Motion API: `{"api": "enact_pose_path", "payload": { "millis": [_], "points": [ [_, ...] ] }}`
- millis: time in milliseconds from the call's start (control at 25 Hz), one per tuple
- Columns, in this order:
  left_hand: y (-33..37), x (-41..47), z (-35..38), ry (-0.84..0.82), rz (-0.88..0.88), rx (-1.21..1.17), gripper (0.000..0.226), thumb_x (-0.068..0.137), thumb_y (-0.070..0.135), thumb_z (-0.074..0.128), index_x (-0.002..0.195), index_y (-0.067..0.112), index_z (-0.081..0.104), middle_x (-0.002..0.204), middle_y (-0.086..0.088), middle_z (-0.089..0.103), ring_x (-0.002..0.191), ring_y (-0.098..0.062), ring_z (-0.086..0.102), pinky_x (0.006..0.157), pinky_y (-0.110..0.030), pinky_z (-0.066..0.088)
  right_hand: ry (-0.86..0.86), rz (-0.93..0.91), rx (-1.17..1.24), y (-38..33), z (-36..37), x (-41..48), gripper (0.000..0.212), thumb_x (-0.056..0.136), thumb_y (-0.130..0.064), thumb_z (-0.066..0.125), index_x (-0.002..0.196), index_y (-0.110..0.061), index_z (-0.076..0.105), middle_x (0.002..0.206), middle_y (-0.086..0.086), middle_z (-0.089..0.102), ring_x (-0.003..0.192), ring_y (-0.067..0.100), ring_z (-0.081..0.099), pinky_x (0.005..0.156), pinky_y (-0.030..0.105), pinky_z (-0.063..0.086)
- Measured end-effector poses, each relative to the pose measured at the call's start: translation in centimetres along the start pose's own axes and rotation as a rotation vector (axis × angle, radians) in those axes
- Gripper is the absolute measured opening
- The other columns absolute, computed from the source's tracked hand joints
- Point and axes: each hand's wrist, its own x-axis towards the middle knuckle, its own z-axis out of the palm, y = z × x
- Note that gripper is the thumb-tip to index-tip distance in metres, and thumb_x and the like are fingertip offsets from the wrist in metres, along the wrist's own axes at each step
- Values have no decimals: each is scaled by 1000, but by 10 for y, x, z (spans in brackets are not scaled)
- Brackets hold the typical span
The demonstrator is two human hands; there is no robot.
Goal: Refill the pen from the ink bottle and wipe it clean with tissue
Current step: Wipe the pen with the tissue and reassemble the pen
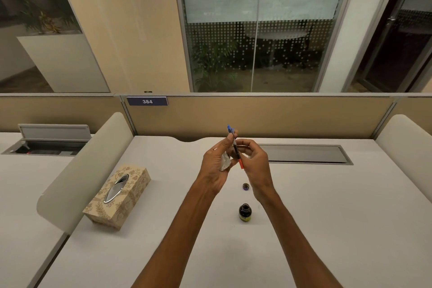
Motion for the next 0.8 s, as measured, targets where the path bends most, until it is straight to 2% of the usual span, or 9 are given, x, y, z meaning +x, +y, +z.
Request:
{"api": "enact_pose_path", "payload": {
  "millis": [80, 160, 240, 360, 480, 640, 800],
  "points": [
    [0, 2, -3, -4, -12, -33, 24, 100, 22, 52, 111, 9, 70, 114, -1, 71, 121, -28, 56, 93, -43, 53, 7, 15, 59, 2, -3, 0, 15, 92, -10, 65, 99, -23, 69, 101, -1, 73, 102, 16, 69, 87, 27, 57],
    [0, 7, -8, 13, -15, -65, 22, 101, 23, 51, 108, 12, 69, 121, -2, 67, 127, -31, 53, 107, -52, 44, 41, 44, 138, 4, -9, -1, 11, 90, -16, 69, 100, -19, 72, 101, 1, 75, 101, 15, 69, 88, 25, 53],
    [1, 12, -13, 75, -9, -116, 19, 100, 22, 52, 106, 14, 68, 124, -5, 63, 128, -32, 51, 114, -54, 36, 73, 86, 170, 6, -16, -3, 10, 90, -16, 69, 98, -22, 73, 99, 0, 75, 96, 9, 69, 85, 23, 50],
    [4, 17, -18, 145, 16, -216, 15, 99, 20, 54, 101, 15, 68, 111, -3, 67, 118, -25, 56, 109, -46, 42, 72, 143, 199, 12, -27, -7, 12, 92, -17, 65, 96, -25, 74, 94, 1, 75, 95, 15, 68, 86, 34, 52],
    [1, 21, -19, 211, 48, -219, 13, 96, 20, 60, 100, 14, 70, 100, -3, 72, 107, -21, 64, 108, -43, 45, 78, 163, 194, 18, -36, -10, 13, 94, -20, 63, 97, -25, 75, 92, 5, 75, 92, 18, 69, 87, 40, 54],
    [-5, 21, -17, 281, 72, -256, 13, 96, 20, 60, 100, 13, 70, 99, -2, 73, 101, -17, 67, 108, -40, 46, 93, 178, 184, 23, -44, -13, 13, 94, -20, 63, 93, -26, 75, 89, 4, 74, 90, 18, 69, 87, 41, 54],
    [-10, 22, -15, 296, 71, -287, 12, 96, 18, 59, 99, 13, 70, 88, 1, 76, 94, -14, 69, 105, -38, 48, 92, 182, 171, 27, -50, -15, 13, 94, -19, 63, 94, -23, 75, 90, 6, 74, 88, 16, 68, 85, 39, 53]
  ]
}}
